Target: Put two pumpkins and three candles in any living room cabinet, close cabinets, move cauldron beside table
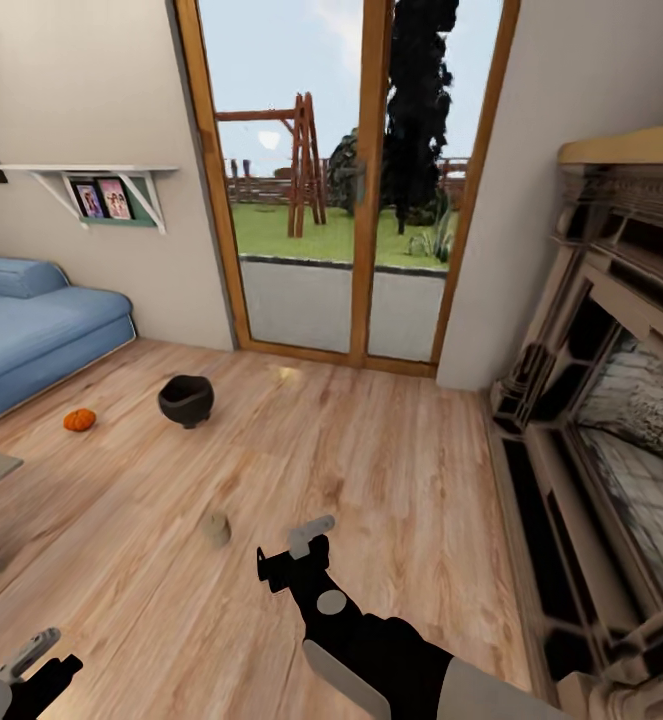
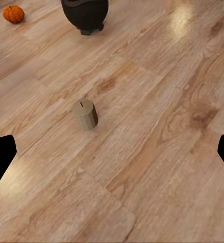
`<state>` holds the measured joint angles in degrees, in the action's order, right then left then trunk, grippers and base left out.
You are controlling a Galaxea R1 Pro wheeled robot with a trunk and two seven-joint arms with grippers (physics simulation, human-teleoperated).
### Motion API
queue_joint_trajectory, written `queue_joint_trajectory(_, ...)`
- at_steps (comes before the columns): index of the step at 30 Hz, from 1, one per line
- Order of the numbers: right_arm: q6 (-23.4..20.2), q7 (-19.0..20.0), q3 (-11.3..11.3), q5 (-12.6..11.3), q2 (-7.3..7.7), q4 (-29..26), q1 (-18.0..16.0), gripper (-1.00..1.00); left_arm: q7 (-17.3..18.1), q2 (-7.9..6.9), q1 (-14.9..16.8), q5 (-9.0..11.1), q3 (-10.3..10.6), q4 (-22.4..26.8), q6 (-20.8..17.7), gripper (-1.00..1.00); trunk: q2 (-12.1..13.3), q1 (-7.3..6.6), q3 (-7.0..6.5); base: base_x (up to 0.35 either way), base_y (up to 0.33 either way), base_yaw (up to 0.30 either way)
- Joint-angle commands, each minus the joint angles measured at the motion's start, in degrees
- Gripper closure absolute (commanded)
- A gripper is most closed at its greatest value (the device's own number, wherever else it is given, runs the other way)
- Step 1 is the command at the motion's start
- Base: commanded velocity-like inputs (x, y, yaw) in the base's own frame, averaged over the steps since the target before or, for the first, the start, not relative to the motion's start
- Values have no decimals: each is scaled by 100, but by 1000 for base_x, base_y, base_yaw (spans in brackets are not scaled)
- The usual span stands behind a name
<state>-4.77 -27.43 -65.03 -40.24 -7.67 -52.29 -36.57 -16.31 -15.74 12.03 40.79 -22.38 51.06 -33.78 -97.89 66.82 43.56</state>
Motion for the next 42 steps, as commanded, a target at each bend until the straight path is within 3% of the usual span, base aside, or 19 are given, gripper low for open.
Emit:
queue_joint_trajectory(1, -24, -44, -18, -19, 2, -10, -8, -100, -48, 0, 2, 60, -3, 9, -22, -100, -3, 3, 3, 335, 0, 256)
queue_joint_trajectory(10, -19, -39, -18, -16, 2, -10, -8, -100, -48, 0, 5, 60, -3, 9, -18, -100, -3, 3, -16, 335, 0, 244)
queue_joint_trajectory(25, -13, -35, -18, -10, 2, -10, -8, -100, -48, 0, 4, 60, -3, 9, -17, -100, -3, 3, -18, 335, 0, 31)
queue_joint_trajectory(42, -4, -35, -11, -10, 16, -10, -8, -100, -48, 0, 4, 60, -1, 9, -15, -100, -3, 3, -54, 332, -72, 158)
